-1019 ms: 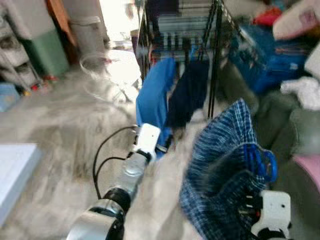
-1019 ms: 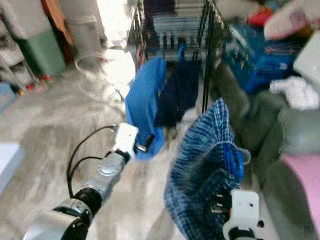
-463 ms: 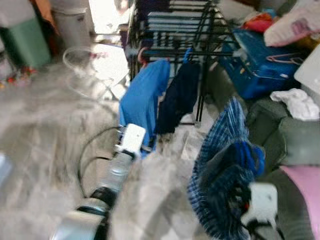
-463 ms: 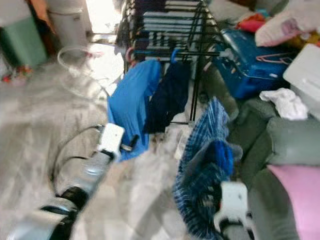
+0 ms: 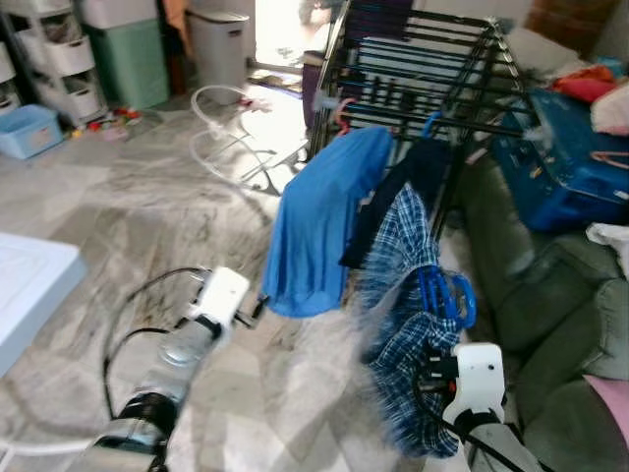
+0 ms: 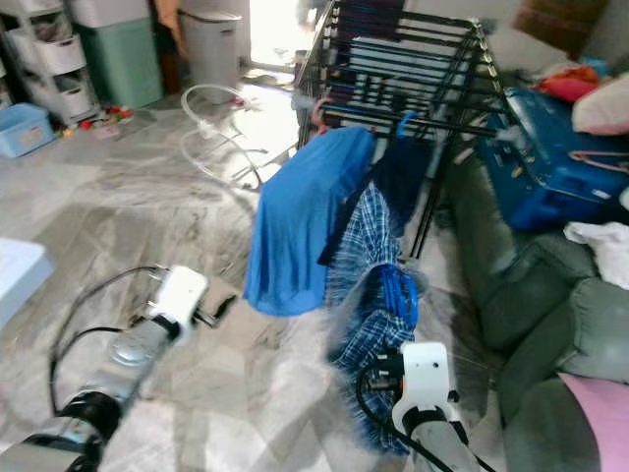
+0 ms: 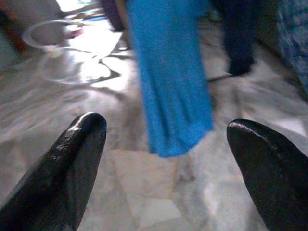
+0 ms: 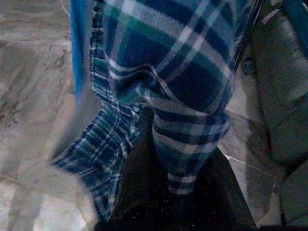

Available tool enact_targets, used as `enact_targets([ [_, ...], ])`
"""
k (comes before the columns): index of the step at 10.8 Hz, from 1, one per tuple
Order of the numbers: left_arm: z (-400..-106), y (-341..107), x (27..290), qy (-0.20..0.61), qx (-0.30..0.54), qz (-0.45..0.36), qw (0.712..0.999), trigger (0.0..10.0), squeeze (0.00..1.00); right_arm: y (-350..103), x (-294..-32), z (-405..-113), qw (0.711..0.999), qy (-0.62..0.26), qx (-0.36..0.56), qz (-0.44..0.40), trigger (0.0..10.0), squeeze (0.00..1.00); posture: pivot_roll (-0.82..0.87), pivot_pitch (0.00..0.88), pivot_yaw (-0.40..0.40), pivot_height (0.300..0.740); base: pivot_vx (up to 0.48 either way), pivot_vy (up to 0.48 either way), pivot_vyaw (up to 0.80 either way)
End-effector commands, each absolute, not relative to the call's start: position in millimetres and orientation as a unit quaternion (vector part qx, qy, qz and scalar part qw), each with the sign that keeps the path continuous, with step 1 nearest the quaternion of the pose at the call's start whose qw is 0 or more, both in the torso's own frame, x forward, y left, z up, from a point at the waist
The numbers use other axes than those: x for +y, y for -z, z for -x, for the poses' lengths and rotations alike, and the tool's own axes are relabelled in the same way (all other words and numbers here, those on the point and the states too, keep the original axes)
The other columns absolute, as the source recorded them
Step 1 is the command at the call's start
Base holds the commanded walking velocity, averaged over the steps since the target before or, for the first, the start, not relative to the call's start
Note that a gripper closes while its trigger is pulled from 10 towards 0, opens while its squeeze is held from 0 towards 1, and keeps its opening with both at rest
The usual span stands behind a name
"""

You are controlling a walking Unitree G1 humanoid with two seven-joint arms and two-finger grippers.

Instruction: Hang hanger

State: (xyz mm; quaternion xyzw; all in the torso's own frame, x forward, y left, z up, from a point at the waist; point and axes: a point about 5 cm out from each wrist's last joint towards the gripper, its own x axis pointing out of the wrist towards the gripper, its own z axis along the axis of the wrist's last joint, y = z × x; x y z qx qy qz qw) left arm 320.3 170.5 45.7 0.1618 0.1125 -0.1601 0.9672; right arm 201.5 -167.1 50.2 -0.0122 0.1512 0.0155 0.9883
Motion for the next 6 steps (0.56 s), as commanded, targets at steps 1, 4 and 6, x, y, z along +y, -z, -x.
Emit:
enact_targets([
  [1,-321,-46,170,0.138,0.12,-0.134,0.974,10.0,0.0,-58,-176,-207,0.992,0.01,0.125,0.022,0.0,0.0,0.1,0.0,-0.074,0.74,0.0,0.0,0.0],
  [4,-301,-38,198,0.093,0.138,-0.135,0.977,10.0,0.0,-59,-190,-200,0.991,0.076,0.107,0.013,0.0,0.0,0.12,0.003,-0.062,0.74,0.0,0.0,0.0],
  [6,-273,-30,215,0.101,0.139,-0.163,0.972,10.0,0.0,-60,-197,-195,0.989,0.102,0.102,0.006,0.0,0.0,0.12,0.03,-0.065,0.74,0.0,0.0,0.0],
])
